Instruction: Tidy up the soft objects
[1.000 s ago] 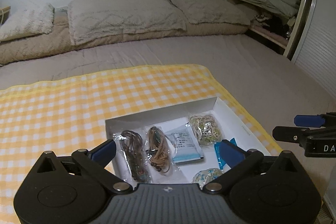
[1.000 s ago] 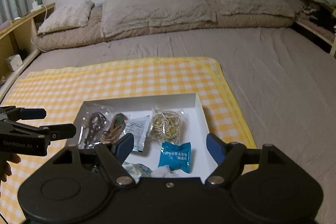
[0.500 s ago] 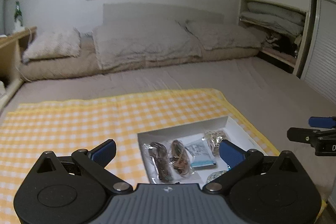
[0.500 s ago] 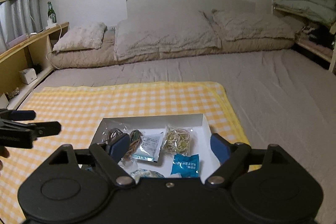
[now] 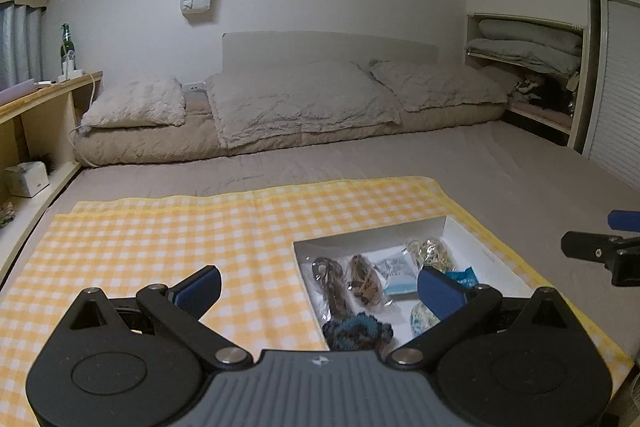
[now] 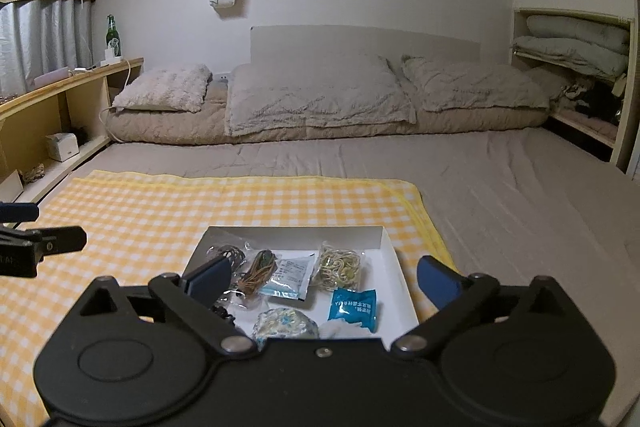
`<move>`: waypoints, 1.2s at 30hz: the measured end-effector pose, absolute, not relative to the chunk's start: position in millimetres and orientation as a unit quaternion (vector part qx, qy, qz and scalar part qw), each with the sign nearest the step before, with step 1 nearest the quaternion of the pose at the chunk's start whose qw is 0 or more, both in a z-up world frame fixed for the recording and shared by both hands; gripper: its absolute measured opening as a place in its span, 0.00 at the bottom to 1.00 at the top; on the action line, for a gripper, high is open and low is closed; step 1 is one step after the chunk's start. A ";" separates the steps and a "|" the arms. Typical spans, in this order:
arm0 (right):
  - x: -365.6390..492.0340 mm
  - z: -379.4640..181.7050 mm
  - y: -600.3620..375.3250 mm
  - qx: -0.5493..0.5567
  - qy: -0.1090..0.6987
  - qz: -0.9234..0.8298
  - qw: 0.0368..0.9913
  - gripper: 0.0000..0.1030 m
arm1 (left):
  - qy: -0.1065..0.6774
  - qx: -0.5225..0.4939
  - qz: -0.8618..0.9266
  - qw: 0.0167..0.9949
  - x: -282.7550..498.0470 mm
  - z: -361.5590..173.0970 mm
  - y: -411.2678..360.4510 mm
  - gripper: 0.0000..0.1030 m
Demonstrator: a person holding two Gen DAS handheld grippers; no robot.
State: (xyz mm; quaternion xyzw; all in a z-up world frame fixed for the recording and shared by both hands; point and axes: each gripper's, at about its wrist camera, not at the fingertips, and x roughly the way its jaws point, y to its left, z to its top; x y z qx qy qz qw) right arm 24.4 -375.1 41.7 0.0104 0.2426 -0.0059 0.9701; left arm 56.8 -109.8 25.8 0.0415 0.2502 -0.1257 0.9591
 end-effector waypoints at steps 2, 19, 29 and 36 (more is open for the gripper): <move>18.3 40.3 -372.7 0.010 0.236 -0.007 0.972 0.99 | 0.250 0.040 -0.122 0.960 51.8 23.3 -108.3 1.00; -18.1 23.5 -348.0 -0.007 0.213 -0.005 0.977 1.00 | 0.244 0.048 -0.113 0.962 16.3 5.3 -101.0 1.00; -25.5 20.2 -340.9 -0.013 0.210 -0.008 0.978 1.00 | 0.245 0.048 -0.112 0.962 14.1 3.8 -100.8 1.00; -26.7 20.2 -342.8 -0.010 0.210 -0.013 0.978 1.00 | 0.246 0.046 -0.113 0.962 13.5 4.0 -100.9 1.00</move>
